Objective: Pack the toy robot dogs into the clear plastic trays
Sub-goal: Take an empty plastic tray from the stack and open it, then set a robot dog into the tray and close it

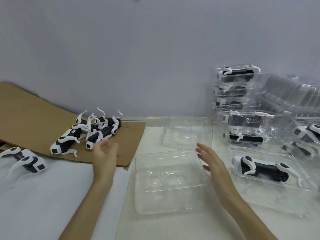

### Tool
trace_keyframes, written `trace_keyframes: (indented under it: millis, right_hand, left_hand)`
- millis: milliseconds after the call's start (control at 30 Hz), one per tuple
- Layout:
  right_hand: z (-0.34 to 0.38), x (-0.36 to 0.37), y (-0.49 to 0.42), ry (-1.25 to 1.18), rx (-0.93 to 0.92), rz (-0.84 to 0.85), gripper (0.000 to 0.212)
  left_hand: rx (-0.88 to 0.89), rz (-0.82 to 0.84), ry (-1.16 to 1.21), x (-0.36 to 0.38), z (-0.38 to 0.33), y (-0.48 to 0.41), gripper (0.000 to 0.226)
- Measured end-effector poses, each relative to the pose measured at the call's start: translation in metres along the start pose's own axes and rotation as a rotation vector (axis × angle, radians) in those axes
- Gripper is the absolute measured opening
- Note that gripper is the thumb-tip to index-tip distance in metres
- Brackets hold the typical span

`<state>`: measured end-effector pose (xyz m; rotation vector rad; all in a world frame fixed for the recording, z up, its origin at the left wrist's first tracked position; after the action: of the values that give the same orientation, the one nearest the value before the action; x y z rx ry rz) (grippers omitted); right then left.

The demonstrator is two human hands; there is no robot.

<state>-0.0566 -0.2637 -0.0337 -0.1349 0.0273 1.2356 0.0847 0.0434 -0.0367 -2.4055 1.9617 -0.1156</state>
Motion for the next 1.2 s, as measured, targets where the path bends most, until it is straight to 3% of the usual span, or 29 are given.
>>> trace_keyframes:
  millis: [67, 167, 300, 400, 467, 567, 700, 833, 933, 1067, 1200]
  right_hand:
    - [0.009, -0.005, 0.002, 0.020, -0.085, -0.067, 0.043]
    - [0.020, -0.005, 0.005, 0.047, -0.158, -0.079, 0.037]
    - [0.024, 0.002, 0.007, 0.128, -0.195, -0.021, 0.037]
    - [0.026, 0.006, 0.009, 0.210, -0.247, 0.003, 0.038]
    - [0.028, 0.007, 0.010, 0.260, -0.279, 0.003, 0.038]
    - [0.032, 0.005, 0.012, 0.308, -0.325, -0.032, 0.037]
    - [0.039, 0.003, 0.015, 0.323, -0.382, -0.069, 0.042]
    - [0.050, 0.006, 0.021, 0.441, -0.490, -0.071, 0.066]
    - [0.059, 0.012, 0.026, 0.508, -0.593, -0.048, 0.086]
    - [0.074, 0.003, 0.035, 0.438, -0.707, -0.145, 0.075]
    - [0.083, 0.008, 0.042, 0.428, -0.769, -0.086, 0.060]
  left_hand:
    - [0.046, -0.087, -0.026, -0.014, -0.006, -0.021, 0.034]
    - [0.008, -0.057, -0.166, -0.017, -0.003, -0.055, 0.045]
    - [0.011, 0.026, -0.484, -0.010, 0.002, -0.084, 0.033]
    - [0.140, -0.025, -0.742, -0.006, -0.007, -0.082, 0.023]
    - [0.229, -0.100, -0.770, -0.002, -0.018, -0.067, 0.022]
    - [0.387, -0.146, -0.694, 0.011, -0.047, -0.035, 0.033]
    - [0.493, 0.024, -0.448, 0.045, -0.097, 0.007, 0.035]
    - [0.257, 0.353, -0.054, 0.083, -0.114, 0.042, 0.032]
    - [0.051, 0.535, 0.099, 0.097, -0.103, 0.070, 0.031]
    - [-0.082, 0.677, 0.160, 0.096, -0.085, 0.091, 0.028]
    - [-0.178, 0.680, 0.253, 0.084, -0.068, 0.092, 0.014]
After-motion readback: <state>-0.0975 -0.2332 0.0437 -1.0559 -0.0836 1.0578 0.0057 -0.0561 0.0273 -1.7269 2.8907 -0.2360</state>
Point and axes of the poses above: each hand's wrist, its own y-axis away from the middle knuckle, its own x-axis out of the palm, z = x × y, the point moved 8 cm from there along -y, towards the middle knuckle, and after that the axes turned 5 degrees about z, right-handed, at the moved point
